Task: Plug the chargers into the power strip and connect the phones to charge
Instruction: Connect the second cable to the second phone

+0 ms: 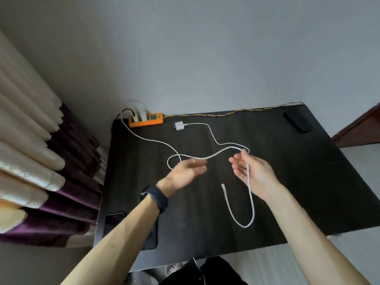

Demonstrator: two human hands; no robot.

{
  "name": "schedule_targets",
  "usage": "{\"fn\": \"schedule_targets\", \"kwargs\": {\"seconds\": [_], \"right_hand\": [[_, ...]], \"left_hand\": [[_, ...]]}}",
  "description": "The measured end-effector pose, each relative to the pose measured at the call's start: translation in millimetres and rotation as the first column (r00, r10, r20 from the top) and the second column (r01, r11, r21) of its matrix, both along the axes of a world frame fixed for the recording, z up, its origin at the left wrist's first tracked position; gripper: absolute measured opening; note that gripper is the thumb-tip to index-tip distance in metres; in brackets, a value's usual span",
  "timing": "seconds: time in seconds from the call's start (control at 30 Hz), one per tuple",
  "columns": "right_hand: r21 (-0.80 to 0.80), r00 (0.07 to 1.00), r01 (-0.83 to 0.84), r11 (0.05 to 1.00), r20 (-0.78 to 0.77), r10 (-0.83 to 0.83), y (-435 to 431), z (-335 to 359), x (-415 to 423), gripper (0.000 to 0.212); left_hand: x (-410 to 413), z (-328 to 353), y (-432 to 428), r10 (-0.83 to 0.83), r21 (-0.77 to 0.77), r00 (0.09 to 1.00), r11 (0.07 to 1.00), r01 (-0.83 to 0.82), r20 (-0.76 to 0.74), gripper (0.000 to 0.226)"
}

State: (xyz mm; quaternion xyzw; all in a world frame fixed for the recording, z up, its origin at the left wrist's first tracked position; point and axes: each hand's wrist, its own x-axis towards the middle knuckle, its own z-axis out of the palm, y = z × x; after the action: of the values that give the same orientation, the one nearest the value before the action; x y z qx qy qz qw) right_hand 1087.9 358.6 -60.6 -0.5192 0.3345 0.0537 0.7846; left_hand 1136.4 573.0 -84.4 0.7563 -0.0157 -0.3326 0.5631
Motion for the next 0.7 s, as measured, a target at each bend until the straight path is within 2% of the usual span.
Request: {"fn": "schedule_targets", "kwargs": {"seconds": [0.07,0.13,0.23,0.3,0.37,0.47,0.53,0.57,0.6,0.63,0.67,0.7], "right_hand": [[0.260,0.997,0.076,0.963,-0.013,-0.075,7,8,12,0.024],[0.435,0.989,0.138,0.890,-0.017,-0.146,8,9,21,0.022],[0.493,0.986,0.151,0.857,-0.010,-0.168,-1,4,29,0.022],[0.448,0.988,0.147,0.882,-0.029,-0.150,-13,-6,33,0.022],[0.318,0.993,0.098,0.943,-0.086,-0.074,-25,-25,36,0.023],[0.104,0.963,-0.128,0.986,-0.223,0.149,-38,-68,29,0.027],[-0.004,0.873,-0.340,0.940,-0.373,0.314,-36,-103,10,0.029],[-0.049,0.790,-0.481,0.875,-0.458,0.409,-32,-121,-5,0.030],[-0.075,0.662,-0.650,0.756,-0.544,0.515,-28,-137,-23,0.033],[-0.065,0.470,-0.828,0.558,-0.624,0.625,-24,-147,-40,0.037],[-0.022,0.225,-0.958,0.287,-0.679,0.699,-20,-153,-56,0.042],[0.009,-0.002,-1.000,0.006,-0.705,0.709,-16,-156,-69,0.046]], "left_hand": [[-28,-3,-27,-0.146,-0.091,0.986,0.986,0.139,-0.078,0.030],[-50,-9,-47,-0.179,-0.191,0.974,0.970,0.150,-0.141,0.027],[-72,-24,-56,-0.129,-0.210,0.986,0.972,0.104,-0.107,0.021],[-78,-33,-49,-0.051,-0.169,0.998,0.985,0.044,-0.035,0.018],[-82,-39,-30,0.029,-0.073,0.999,0.997,-0.028,0.017,0.017],[-90,-45,14,0.117,0.100,0.992,0.988,-0.120,0.037,0.012],[-98,-48,42,0.141,0.231,0.989,0.962,-0.145,0.036,0.009],[-104,-46,54,0.112,0.344,0.992,0.931,-0.125,0.059,0.008],[-110,-43,62,0.069,0.458,0.994,0.884,-0.099,0.082,0.008],[-116,-39,67,0.024,0.543,0.994,0.836,-0.077,0.105,0.009],[-122,-36,69,-0.016,0.597,0.992,0.800,-0.060,0.121,0.011],[-129,-33,69,-0.061,0.627,0.990,0.778,-0.033,0.128,0.013]]}}
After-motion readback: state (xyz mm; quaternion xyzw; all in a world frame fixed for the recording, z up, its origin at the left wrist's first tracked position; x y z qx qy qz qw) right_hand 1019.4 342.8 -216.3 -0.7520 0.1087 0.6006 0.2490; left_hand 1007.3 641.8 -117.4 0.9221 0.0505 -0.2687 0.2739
